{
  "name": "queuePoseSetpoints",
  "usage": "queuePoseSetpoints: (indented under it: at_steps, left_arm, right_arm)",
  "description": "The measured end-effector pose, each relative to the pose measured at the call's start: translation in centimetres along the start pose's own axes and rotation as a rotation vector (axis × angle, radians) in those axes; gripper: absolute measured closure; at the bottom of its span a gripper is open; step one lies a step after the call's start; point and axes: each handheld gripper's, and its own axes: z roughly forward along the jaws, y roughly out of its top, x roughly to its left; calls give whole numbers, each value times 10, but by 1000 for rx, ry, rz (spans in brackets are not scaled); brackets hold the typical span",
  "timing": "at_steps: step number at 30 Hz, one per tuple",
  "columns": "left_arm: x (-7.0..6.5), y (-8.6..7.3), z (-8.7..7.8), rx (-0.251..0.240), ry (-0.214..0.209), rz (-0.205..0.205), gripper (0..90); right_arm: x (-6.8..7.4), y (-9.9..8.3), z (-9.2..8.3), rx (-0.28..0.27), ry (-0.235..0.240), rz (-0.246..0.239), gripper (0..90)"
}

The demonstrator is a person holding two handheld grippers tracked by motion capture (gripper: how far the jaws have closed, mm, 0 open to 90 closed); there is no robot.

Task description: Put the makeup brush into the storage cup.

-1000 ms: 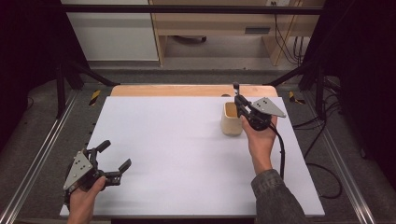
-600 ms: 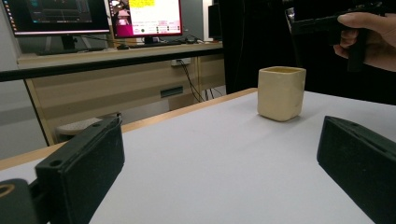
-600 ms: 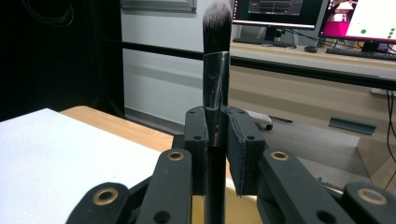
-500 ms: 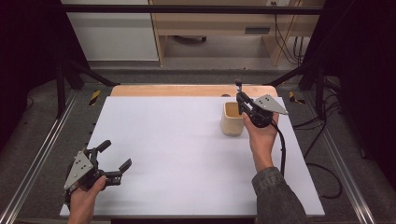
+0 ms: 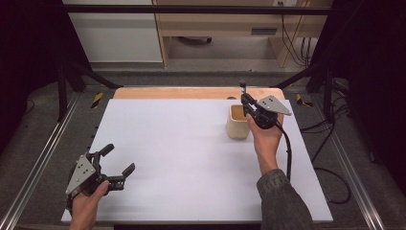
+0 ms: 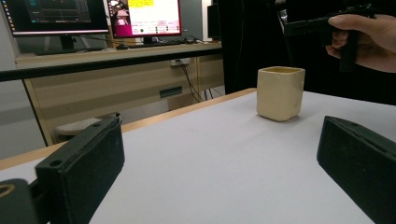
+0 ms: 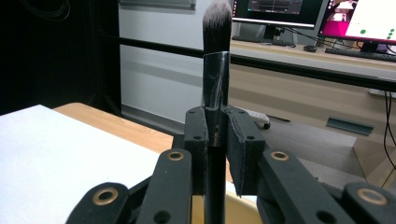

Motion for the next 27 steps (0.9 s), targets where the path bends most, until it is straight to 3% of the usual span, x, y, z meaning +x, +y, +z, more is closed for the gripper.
queuePoseSetpoints:
  at_steps: [27]
  left_arm:
    - [1, 0, -1, -4, 2, -3, 5]
  right_arm:
    - [4, -14, 9, 66, 2, -29, 793]
